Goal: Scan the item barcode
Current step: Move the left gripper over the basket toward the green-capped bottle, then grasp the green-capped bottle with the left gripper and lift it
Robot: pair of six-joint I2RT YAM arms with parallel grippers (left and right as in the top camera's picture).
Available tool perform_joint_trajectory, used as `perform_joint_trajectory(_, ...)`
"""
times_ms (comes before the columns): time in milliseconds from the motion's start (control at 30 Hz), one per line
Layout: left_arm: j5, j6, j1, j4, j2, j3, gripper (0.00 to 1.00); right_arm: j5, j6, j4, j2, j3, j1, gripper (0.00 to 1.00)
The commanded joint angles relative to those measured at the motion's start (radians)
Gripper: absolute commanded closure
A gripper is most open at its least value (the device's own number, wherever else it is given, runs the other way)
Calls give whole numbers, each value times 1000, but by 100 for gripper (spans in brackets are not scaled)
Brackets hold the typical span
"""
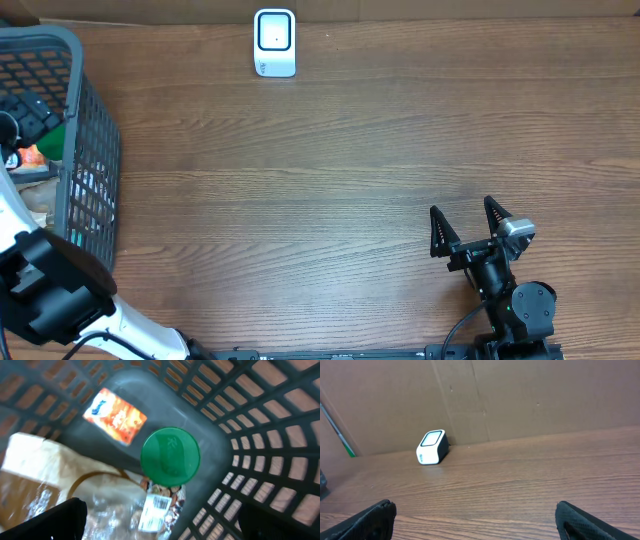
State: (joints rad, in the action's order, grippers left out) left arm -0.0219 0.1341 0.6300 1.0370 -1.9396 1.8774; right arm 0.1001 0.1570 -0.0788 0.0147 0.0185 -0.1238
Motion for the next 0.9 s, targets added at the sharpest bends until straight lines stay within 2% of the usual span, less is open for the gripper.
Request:
perform_joint_trajectory(0, -23, -60, -5, -25, -53, -11, 0, -1, -2, 5, -11, -10, 7, 0)
perform_joint_trajectory(400, -22, -101, -25, -101, -211, -11, 0, -1, -1, 5, -11, -10, 7, 0)
perform_joint_trajectory(867, -31, -105, -35, -139, -260, -12, 0, -1, -2, 5, -11, -10, 7, 0)
